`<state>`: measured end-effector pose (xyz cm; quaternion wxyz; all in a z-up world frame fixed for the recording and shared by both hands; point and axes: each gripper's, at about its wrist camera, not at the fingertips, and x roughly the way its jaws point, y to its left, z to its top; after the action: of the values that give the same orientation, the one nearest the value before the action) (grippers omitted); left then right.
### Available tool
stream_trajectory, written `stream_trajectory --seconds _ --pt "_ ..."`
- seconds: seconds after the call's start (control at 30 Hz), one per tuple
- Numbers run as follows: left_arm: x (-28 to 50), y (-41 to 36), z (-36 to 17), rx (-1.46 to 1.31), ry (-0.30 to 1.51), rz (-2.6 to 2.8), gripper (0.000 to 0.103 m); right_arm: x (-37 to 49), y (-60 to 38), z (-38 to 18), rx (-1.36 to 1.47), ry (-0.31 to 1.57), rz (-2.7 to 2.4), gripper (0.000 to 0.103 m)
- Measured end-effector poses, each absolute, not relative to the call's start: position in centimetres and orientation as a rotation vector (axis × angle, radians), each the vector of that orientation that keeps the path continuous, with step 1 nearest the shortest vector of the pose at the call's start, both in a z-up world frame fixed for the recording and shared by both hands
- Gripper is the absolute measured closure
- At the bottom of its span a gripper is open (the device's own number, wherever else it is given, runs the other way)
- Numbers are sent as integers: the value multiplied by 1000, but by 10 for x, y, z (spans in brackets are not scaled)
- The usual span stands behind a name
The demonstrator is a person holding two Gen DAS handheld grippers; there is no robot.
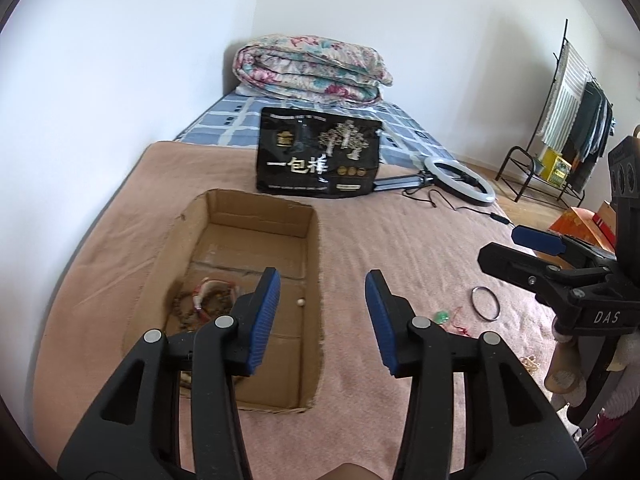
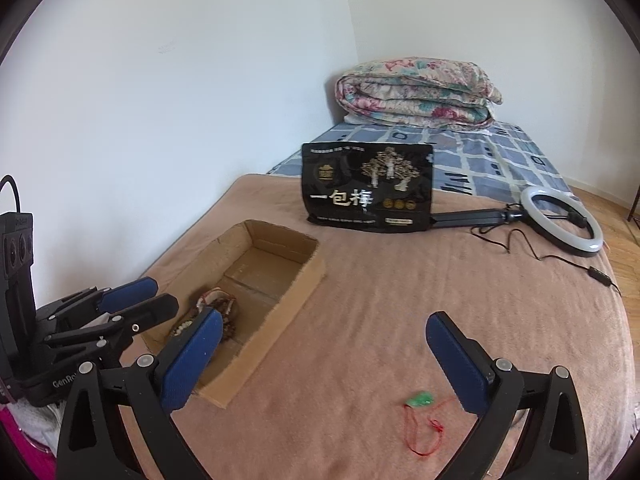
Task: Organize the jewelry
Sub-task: 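Move both tools back over the green pendant and pearl necklace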
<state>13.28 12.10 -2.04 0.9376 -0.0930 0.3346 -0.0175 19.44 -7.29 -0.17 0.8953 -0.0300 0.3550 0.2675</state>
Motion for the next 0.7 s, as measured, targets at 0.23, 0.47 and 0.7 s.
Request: stream_trajectory --seconds 0.23,0.47,0.7 --pt "145 91 -22 -178 700 -91 58 201 -126 -1 -28 743 484 0" --pt "154 55 -28 -149 726 -146 58 206 -176 -4 1 756 414 0" --pt "164 27 -37 -138 757 -186 58 208 -215 -12 9 773 361 0"
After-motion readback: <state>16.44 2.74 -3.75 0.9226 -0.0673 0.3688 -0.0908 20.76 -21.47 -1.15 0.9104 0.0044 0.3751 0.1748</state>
